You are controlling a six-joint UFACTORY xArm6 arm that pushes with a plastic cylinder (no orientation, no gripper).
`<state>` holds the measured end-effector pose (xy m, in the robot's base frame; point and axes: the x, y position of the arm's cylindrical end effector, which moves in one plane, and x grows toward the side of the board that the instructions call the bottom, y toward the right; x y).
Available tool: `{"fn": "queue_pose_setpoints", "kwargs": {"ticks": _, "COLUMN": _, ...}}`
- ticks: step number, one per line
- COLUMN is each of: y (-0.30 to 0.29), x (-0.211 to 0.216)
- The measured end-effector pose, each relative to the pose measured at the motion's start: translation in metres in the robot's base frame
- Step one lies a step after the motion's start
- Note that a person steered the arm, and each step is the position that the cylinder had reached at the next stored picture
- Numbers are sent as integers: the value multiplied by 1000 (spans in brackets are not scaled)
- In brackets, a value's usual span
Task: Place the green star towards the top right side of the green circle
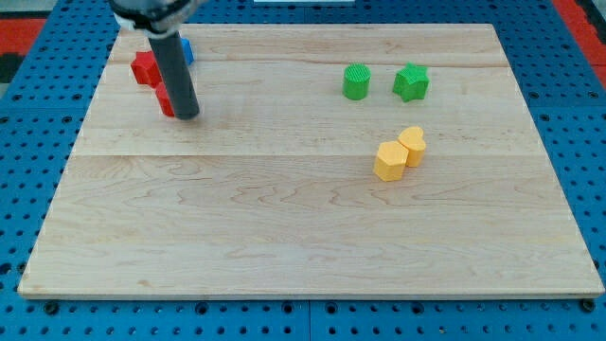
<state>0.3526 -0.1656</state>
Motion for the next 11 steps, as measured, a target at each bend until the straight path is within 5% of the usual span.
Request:
{"fn": "queue_pose_setpoints", "kwargs": {"ticks": 1, "y": 28, "x": -3}}
{"fn": "queue_pose_setpoints", "kwargs": {"ticks": 3, "y": 192, "x": -77}}
{"fn": "queue_pose_setpoints", "kwargs": {"ticks": 5, "y": 379, "x": -87}}
{"fn": "queue_pose_setpoints", "kwargs": {"ticks": 6, "y": 442, "x": -53}}
{"fn": "queue_pose_setpoints", "kwargs": {"ticks": 8, "y": 249, "x": -36}}
{"fn": "queue_pose_setpoints", "kwargs": {"ticks": 11, "y": 226, "x": -70}}
